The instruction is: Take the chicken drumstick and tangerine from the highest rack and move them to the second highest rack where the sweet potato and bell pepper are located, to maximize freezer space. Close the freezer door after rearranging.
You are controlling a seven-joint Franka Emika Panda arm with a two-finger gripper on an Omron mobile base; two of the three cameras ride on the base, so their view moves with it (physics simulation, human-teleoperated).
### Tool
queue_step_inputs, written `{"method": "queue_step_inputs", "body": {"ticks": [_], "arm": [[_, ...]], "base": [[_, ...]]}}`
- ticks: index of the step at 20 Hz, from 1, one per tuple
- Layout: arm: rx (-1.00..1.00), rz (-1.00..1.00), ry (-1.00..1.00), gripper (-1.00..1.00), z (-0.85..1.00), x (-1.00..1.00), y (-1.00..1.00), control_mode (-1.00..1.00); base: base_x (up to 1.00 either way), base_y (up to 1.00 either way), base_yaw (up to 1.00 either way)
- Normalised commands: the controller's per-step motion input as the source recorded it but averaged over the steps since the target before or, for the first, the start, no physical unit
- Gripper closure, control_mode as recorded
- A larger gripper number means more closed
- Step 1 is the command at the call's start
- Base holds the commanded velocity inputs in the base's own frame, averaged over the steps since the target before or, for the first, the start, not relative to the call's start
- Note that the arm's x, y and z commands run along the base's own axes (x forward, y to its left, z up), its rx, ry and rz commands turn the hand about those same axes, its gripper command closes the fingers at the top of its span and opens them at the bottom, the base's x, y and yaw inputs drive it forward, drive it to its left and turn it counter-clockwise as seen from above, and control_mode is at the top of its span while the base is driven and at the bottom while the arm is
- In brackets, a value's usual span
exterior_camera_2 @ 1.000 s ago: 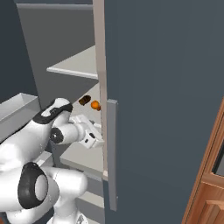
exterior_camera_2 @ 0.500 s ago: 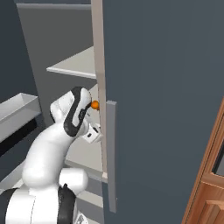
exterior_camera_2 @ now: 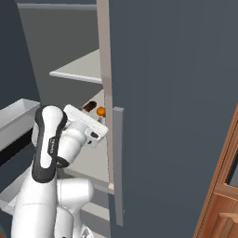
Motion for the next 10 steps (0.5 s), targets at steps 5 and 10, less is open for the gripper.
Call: {"method": "queue_step_inputs", "body": {"ticks": [5, 10], "arm": [[-0.5, 0.0, -0.8, -1.0, 1.0, -0.38, 0.0, -1.0], [-0.32, 0.0, -0.58, -1.0, 1.0, -0.41, 0.0, -1.0]], "base": [[0.0, 0.0, 0.0], [0.0, 0.0, 0.0]]}}
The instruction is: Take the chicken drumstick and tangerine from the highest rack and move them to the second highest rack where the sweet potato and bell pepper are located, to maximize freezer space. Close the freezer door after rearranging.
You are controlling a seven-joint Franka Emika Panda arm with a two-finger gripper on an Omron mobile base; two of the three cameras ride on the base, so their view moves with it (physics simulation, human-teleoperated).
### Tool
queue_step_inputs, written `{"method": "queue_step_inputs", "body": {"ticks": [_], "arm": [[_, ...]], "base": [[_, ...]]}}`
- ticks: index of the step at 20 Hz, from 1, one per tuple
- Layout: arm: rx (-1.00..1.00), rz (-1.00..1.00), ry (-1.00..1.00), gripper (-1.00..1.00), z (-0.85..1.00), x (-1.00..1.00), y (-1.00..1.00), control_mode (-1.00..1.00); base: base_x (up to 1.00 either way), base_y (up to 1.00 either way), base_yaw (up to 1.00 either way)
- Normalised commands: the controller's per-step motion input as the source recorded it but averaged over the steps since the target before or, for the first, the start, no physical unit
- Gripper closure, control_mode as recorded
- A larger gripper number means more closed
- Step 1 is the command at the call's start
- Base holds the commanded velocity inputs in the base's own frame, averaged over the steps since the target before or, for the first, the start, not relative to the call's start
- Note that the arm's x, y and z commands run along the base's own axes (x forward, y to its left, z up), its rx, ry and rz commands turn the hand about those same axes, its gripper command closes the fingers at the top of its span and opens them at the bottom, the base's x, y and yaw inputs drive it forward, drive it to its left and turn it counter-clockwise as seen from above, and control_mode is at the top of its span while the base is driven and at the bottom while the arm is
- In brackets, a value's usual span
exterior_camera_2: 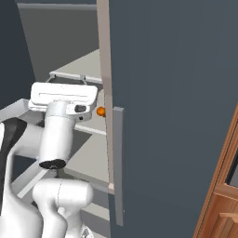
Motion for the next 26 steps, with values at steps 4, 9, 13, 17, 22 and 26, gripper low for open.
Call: {"method": "queue_step_inputs", "body": {"ticks": [4, 9, 13, 17, 22, 26], "arm": [[0.0, 0.03, 0.09, -1.0, 0.79, -0.72, 0.08, -1.0], [0.0, 0.01, 0.84, -1.0, 0.07, -0.38, 0.24, -1.0], [0.0, 0.0, 0.92, -1.0, -0.04, -0.2, 0.25, -1.0], [0.0, 0.0, 0.7, -1.0, -0.2, -0.37, 0.04, -1.0], [0.0, 0.0, 0.48, -1.0, -0.31, -0.25, 0.0, -1.0], [-0.01, 0.0, 0.23, -1.0, -0.23, -0.03, 0.01, -1.0]], "base": [[0.0, 0.0, 0.0], [0.0, 0.0, 0.0], [0.0, 0.0, 0.0], [0.0, 0.0, 0.0], [0.0, 0.0, 0.0], [0.0, 0.0, 0.0]]}}
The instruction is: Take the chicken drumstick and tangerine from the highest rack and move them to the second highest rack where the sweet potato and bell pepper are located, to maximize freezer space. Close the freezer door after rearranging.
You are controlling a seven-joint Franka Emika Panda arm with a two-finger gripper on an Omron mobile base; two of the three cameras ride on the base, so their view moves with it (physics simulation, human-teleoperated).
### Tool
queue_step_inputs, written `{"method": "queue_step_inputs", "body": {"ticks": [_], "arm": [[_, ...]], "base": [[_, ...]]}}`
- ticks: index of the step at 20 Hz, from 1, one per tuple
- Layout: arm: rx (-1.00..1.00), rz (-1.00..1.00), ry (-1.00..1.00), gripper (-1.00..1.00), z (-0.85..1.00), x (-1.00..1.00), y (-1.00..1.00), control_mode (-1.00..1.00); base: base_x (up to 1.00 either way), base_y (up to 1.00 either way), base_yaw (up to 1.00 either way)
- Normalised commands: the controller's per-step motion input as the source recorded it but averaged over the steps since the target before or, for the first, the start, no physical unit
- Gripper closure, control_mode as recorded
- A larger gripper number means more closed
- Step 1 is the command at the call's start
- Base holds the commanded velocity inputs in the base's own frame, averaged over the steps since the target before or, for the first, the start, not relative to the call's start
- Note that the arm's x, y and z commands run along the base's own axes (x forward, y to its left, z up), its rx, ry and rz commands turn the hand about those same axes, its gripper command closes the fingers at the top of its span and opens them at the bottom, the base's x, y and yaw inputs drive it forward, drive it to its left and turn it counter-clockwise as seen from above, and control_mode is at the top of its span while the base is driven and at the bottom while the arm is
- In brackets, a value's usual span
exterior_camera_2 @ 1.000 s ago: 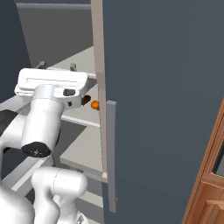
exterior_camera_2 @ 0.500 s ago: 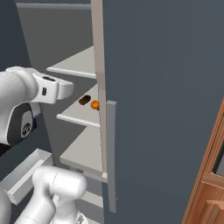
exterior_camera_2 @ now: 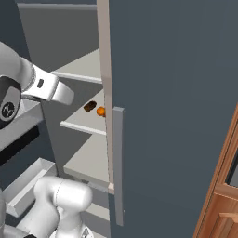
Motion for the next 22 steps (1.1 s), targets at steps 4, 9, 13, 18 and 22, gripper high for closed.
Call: {"method": "queue_step_inputs", "body": {"ticks": [4, 9, 13, 18, 22], "arm": [[0.0, 0.0, 0.01, -1.0, -0.24, -0.47, 0.0, 1.0], [0.0, 0.0, 0.0, -1.0, 0.0, 0.0, 0.0, 1.0], [0.0, 0.0, 0.0, -1.0, 0.0, 0.0, 0.0, 1.0], [0.0, 0.0, 0.0, -1.0, 0.0, 0.0, 0.0, 1.0], [0.0, 0.0, 0.0, -1.0, 0.0, 0.0, 0.0, 1.0]], "base": [[-0.24, 0.0, 0.0], [-1.0, 0.04, 0.0], [-0.96, 0.39, 0.0], [-0.38, 0.93, 0.0], [0.0, 1.0, -0.06]]}}
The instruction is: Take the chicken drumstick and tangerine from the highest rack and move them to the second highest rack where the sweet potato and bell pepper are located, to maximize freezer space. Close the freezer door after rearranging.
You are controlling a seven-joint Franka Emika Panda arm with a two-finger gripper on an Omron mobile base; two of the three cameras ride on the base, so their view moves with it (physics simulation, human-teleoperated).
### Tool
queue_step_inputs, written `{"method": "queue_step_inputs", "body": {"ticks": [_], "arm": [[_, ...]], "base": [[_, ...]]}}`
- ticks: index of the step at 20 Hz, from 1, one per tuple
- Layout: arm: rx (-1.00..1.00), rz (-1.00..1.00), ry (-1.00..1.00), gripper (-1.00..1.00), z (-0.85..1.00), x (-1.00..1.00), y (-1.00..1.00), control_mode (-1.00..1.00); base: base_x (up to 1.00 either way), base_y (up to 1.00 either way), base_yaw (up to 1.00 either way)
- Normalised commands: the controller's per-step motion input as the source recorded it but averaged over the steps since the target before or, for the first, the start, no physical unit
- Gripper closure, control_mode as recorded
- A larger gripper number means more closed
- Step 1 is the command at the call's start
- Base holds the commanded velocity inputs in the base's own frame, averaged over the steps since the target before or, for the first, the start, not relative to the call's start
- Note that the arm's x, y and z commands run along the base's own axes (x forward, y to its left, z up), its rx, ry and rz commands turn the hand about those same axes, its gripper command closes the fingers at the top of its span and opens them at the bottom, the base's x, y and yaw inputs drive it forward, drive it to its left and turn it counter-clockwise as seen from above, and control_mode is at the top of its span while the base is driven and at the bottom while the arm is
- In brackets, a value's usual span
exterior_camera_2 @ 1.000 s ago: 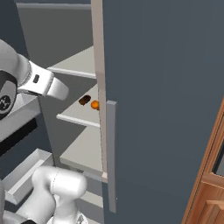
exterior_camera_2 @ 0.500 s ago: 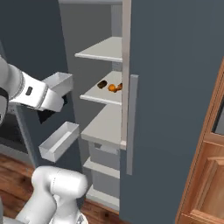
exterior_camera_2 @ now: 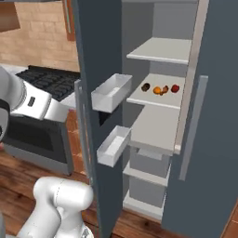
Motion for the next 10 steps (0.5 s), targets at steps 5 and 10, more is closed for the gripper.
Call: {"method": "queue_step_inputs", "body": {"ticks": [5, 10], "arm": [[0.0, 0.0, 0.0, -1.0, 0.0, 0.0, 0.0, 1.0], [0.0, 0.0, 0.0, -1.0, 0.0, 0.0, 0.0, 1.0]], "base": [[0.33, 0.96, -0.35], [0.43, 0.66, -0.72]]}}
